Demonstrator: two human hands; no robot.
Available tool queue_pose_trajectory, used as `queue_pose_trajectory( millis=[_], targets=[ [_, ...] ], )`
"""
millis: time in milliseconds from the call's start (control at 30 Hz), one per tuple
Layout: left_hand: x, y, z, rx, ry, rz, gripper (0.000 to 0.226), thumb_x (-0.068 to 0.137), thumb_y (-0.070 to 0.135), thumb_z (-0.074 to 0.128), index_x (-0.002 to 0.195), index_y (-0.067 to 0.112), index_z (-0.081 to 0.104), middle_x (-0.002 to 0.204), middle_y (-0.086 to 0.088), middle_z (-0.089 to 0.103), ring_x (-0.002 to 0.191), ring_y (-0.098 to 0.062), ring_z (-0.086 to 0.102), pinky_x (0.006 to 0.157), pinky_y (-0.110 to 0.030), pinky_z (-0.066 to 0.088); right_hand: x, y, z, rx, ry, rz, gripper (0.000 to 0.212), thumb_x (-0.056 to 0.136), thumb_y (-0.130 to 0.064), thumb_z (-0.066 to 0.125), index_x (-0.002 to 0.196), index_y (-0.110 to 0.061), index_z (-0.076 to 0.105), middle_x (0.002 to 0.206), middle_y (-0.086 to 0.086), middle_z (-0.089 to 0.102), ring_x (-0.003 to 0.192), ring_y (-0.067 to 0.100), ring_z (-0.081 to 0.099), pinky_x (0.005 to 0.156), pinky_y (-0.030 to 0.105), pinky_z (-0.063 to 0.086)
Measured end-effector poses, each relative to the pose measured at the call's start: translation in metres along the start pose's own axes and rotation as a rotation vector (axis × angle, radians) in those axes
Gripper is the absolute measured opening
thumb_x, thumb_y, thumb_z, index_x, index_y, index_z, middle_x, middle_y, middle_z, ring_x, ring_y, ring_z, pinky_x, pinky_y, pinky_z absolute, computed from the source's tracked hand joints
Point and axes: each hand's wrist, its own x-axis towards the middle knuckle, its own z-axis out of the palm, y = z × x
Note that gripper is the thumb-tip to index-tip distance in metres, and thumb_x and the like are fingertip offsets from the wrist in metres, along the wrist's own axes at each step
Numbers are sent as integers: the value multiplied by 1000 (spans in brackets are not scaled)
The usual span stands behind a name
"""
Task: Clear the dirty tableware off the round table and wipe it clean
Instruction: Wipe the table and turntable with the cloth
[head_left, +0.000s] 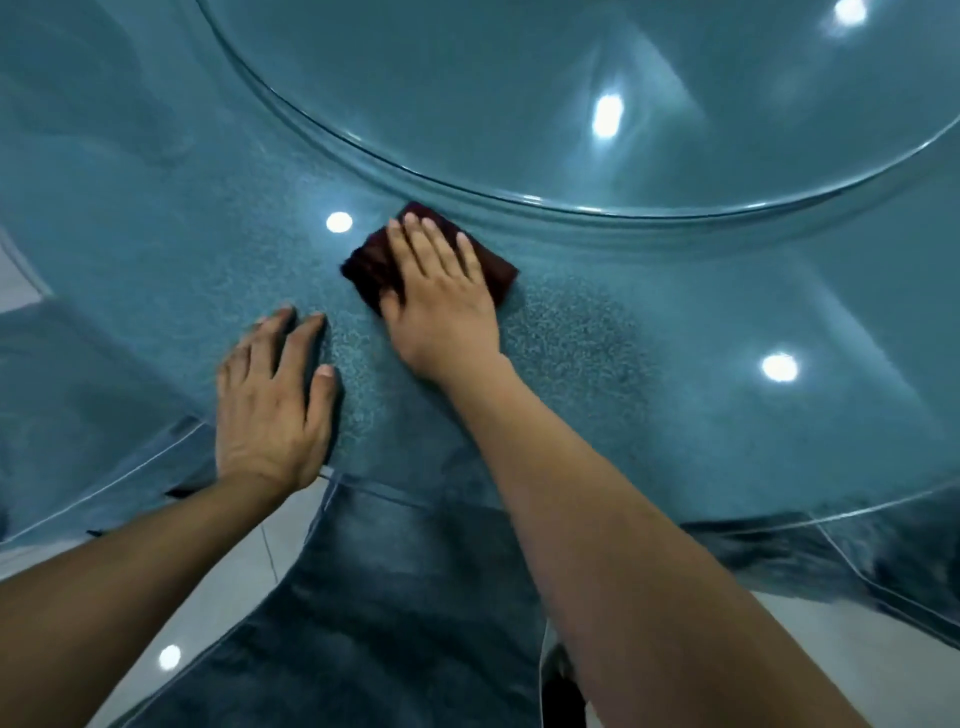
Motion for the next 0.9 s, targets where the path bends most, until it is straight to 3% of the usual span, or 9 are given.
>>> queue_pose_trajectory(
  millis=[100,200,300,367,533,633,733,900],
  targets=[
    [-1,1,-2,-16,9,11,55,98,40,32,148,19,43,155,-14,38,137,-41,38,113,-57,30,-37,85,-29,-61,115,256,71,91,-42,34,156,-15,29,163,5,27,151,20,22,124,42,8],
    [0,0,0,-14,21,11,54,98,39,35,147,18,44,154,-15,39,134,-41,39,112,-56,30,-82,162,-59,-133,149,529,74,91,-45,25,158,-15,23,165,7,22,152,22,17,124,46,8],
    [-1,-1,0,-8,27,19,54,98,39,34,147,18,43,154,-15,38,135,-41,39,112,-55,29,-89,162,-61,-129,164,741,76,91,-44,24,159,-12,16,166,8,15,154,21,11,124,48,5],
    [-1,-2,0,0,32,21,54,98,39,34,147,19,43,154,-14,38,136,-40,38,113,-55,28,-72,115,-46,-98,154,706,78,90,-43,28,159,-10,13,166,9,13,154,22,10,124,48,3],
    [-1,-5,3,16,41,27,54,98,39,32,145,16,45,153,-14,40,136,-40,39,114,-55,29,-44,-48,3,-19,26,196,73,94,-41,37,159,-12,19,166,6,16,154,19,9,124,45,1],
    [1,-3,3,25,41,33,54,98,39,30,143,14,45,152,-14,40,134,-40,40,113,-55,30,-54,-52,4,-13,-25,69,68,98,-42,37,158,-16,22,166,3,19,153,16,12,124,42,0],
    [0,0,1,6,38,24,52,99,40,30,144,19,45,153,-13,39,135,-38,38,114,-53,27,-94,12,-17,-39,18,171,68,96,-40,36,158,-18,22,165,2,21,153,17,14,125,42,3],
    [0,0,2,3,33,30,52,99,43,29,144,20,45,153,-13,38,135,-39,37,115,-55,26,-181,148,-74,-117,82,634,72,93,-44,25,160,-19,13,167,4,12,154,19,8,125,45,3]
  ],
)
